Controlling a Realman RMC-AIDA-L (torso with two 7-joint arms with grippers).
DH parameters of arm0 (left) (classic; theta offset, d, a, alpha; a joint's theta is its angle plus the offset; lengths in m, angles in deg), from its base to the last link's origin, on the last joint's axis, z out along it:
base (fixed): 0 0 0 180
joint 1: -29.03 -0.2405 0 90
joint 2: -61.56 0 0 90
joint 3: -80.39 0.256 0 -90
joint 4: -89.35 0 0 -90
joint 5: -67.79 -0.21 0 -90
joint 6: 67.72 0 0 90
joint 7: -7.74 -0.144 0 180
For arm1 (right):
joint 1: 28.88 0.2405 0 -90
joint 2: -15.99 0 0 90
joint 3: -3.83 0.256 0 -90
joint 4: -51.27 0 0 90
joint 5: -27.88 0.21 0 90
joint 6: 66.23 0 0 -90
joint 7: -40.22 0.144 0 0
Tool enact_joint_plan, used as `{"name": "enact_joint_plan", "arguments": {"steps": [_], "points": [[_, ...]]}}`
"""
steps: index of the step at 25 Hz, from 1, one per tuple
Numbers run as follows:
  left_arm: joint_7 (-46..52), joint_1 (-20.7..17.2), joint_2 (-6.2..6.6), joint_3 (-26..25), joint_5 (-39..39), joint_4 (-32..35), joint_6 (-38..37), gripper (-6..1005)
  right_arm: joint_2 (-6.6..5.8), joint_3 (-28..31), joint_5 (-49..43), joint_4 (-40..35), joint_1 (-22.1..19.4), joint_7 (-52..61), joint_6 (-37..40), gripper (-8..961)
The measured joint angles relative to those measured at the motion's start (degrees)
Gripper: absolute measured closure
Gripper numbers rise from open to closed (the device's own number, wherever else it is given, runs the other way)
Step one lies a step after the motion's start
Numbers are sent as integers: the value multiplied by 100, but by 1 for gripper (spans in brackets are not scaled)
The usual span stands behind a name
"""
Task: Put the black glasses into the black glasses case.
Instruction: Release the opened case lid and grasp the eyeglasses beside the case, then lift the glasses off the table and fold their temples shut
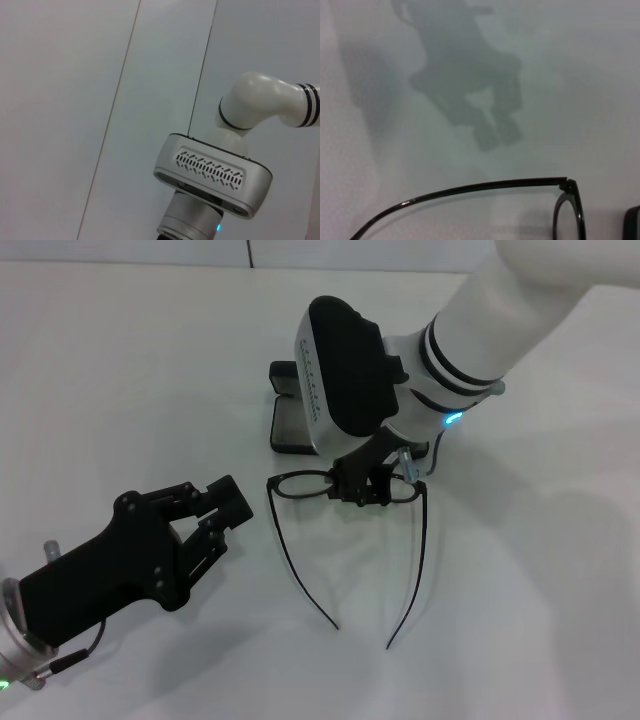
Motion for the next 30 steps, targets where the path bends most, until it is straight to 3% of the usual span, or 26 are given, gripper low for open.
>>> {"name": "enact_joint_plan", "arguments": {"steps": [12, 20, 26, 30], "points": [[1, 1, 0, -27, 29, 0, -30, 812, 0, 367, -609, -709, -447, 391, 238, 838], [64, 178, 0, -35, 67, 0, -128, 811, -1, 1747, -1694, -2927, -1944, 614, 1177, 837], [246, 434, 14, -49, 133, -1, -377, 812, -16, 2458, -1452, -4660, -3376, 565, 1444, 836], [376, 649, 4, -42, 204, -1, -399, 813, -37, 2716, -588, -5400, -4466, 100, 1064, 836]]}}
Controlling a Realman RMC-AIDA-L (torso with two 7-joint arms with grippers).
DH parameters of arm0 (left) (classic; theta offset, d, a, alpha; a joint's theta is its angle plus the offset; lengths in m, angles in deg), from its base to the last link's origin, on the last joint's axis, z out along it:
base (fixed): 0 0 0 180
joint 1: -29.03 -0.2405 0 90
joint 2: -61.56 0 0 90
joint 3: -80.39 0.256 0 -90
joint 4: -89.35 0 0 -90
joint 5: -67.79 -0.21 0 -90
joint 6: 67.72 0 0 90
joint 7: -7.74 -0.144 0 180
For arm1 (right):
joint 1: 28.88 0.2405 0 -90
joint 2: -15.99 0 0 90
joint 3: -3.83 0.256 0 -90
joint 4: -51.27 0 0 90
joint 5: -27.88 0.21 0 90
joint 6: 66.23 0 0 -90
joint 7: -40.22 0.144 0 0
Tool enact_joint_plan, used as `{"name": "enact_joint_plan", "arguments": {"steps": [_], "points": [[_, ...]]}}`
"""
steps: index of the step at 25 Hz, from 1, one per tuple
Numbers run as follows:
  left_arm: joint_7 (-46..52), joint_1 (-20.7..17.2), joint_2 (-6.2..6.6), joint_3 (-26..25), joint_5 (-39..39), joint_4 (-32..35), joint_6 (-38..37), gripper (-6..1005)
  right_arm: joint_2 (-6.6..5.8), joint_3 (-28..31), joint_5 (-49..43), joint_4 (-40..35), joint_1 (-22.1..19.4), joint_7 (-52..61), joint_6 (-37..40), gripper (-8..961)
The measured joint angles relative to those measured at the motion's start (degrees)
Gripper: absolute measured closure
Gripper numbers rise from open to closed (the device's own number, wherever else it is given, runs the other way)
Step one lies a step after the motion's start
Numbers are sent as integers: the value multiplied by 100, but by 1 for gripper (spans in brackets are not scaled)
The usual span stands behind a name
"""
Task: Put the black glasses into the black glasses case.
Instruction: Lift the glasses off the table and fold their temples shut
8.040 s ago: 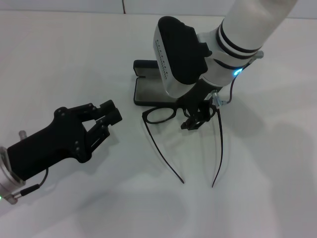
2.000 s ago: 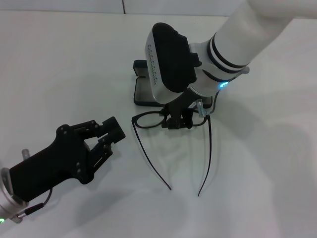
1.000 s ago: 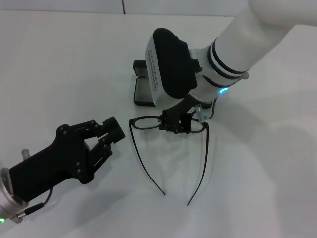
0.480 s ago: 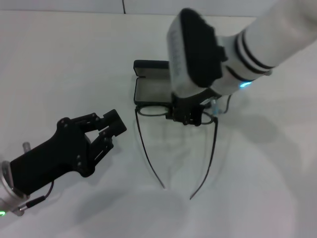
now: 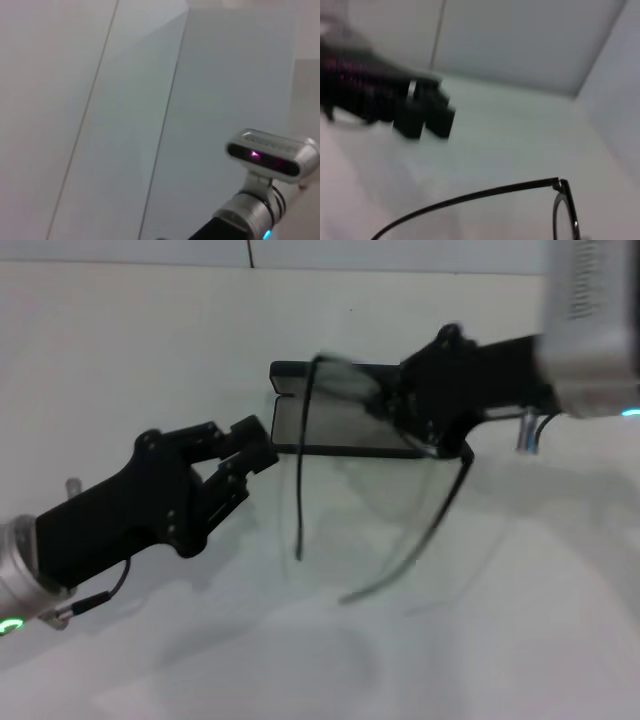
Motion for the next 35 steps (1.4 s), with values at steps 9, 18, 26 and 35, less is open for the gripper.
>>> {"name": "enact_joint_plan", "arguments": {"steps": [9, 18, 26, 35], "points": [[216, 352, 44, -1, 298, 62, -611, 811, -21, 283, 2876, 401, -1180, -1772, -409, 834], [463, 765, -47, 38, 463, 9, -716, 821, -20, 1307, 4545, 2648, -609, -2972, 1342, 833], [449, 908, -57, 77, 480, 26, -888, 884, -23, 1453, 4568, 3684, -58, -3260, 1532, 832], [388, 1121, -57, 300, 421, 2, -845, 926, 24, 1221, 4589, 5135, 922, -3543, 1558, 831]]}}
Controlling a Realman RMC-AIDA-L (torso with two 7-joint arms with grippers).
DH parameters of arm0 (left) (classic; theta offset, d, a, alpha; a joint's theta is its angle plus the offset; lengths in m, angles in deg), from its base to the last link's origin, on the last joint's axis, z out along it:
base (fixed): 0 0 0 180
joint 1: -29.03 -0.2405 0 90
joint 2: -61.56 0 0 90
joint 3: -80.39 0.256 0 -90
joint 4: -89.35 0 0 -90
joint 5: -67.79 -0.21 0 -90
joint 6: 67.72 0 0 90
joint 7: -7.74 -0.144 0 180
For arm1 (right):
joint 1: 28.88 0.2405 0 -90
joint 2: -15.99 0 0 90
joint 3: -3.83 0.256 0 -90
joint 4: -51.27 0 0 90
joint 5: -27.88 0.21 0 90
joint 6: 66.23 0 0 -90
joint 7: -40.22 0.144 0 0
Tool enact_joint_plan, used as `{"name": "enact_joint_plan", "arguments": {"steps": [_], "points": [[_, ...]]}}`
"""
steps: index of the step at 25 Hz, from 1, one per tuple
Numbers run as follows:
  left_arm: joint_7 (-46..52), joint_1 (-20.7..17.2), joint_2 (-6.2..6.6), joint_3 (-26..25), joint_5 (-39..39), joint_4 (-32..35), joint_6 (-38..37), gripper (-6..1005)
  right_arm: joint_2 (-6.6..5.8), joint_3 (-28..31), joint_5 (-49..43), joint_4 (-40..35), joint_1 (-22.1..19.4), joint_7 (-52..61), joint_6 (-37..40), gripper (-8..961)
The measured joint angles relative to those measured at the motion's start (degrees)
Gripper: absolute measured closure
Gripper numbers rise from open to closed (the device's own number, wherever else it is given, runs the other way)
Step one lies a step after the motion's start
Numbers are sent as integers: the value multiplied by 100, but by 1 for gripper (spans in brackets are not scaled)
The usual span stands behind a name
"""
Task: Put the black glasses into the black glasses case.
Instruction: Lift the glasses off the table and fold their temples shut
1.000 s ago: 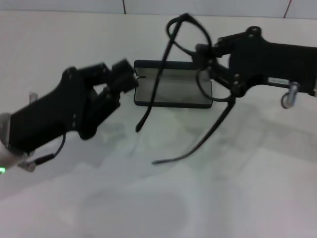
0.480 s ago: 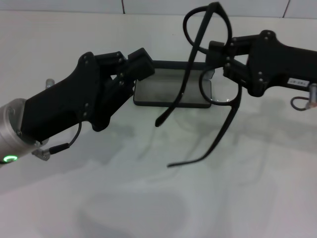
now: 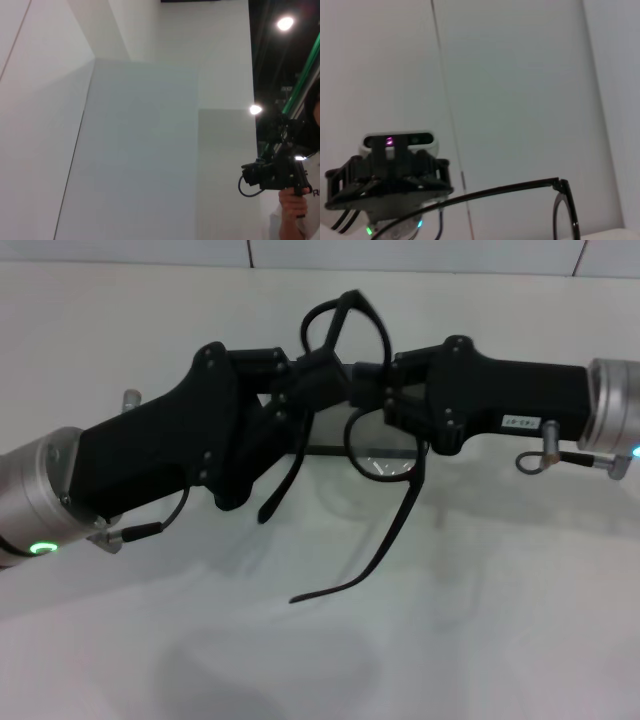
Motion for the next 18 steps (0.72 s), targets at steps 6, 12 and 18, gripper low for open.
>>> {"name": "enact_joint_plan", "arguments": {"steps": [6, 12, 18], "points": [[-6, -4, 7, 50, -19, -6, 63, 930, 7, -157, 59, -7, 27, -17, 78, 831], [-9, -28, 9, 49, -27, -66, 166, 929, 4, -156, 292, 31, -33, -36, 465, 830], [-8, -17, 9, 117, -28, -100, 296, 929, 4, -131, 366, 18, -93, -62, 638, 829]]}}
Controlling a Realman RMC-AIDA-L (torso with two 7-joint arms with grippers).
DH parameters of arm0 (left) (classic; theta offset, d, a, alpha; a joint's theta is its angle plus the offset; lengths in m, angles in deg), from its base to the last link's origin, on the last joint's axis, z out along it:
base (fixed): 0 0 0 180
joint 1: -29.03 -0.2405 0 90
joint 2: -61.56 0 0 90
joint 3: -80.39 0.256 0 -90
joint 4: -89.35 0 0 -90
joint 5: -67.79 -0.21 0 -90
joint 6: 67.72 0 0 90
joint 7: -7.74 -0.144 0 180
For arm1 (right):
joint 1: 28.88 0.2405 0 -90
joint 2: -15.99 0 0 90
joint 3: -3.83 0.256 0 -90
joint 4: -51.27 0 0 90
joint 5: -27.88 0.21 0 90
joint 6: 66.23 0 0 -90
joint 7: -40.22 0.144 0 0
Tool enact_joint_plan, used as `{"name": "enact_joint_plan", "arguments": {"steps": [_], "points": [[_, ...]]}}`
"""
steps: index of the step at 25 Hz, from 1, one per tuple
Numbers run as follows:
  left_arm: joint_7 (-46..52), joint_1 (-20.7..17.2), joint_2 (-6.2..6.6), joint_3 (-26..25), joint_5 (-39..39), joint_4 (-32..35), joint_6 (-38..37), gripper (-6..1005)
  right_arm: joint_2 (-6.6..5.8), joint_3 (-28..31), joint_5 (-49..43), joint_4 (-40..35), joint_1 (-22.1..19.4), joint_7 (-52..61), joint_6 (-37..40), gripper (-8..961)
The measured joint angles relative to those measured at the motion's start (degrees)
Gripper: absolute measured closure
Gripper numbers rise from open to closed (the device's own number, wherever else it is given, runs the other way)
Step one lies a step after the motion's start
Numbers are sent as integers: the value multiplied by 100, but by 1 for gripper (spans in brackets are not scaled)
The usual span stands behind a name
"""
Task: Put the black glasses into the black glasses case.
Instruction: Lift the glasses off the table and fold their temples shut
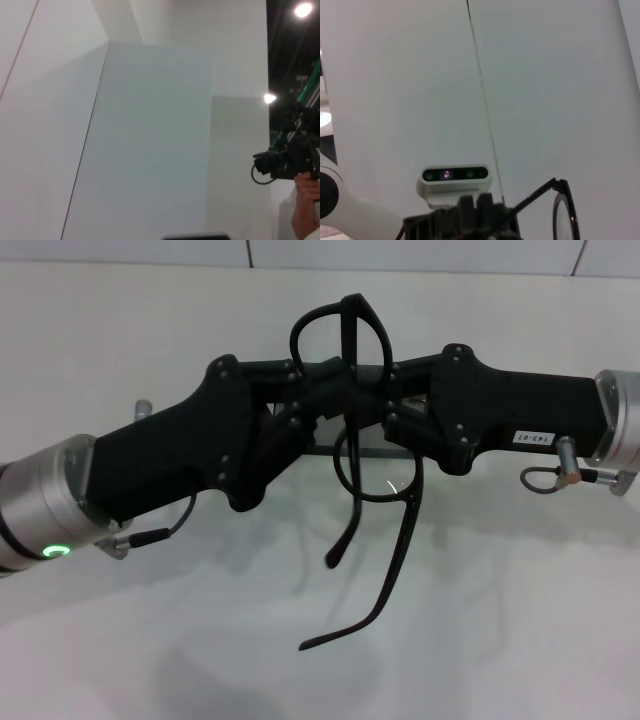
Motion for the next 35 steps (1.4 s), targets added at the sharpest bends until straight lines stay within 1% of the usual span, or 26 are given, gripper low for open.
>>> {"name": "enact_joint_plan", "arguments": {"steps": [14, 21, 29, 35], "points": [[-16, 15, -9, 82, 18, -77, 248, 929, 0, -65, 65, 40, -34, -53, 83, 827], [-18, 18, -14, 82, 12, -78, 167, 929, 0, -68, 65, 186, -7, -113, 50, 826], [-154, 56, -28, 83, 3, -238, 187, 929, 0, -107, 120, 192, -1, -147, 80, 825], [-161, 59, -26, 98, 1, -238, 191, 929, 0, -136, 134, 192, 7, -161, 87, 825]]}}
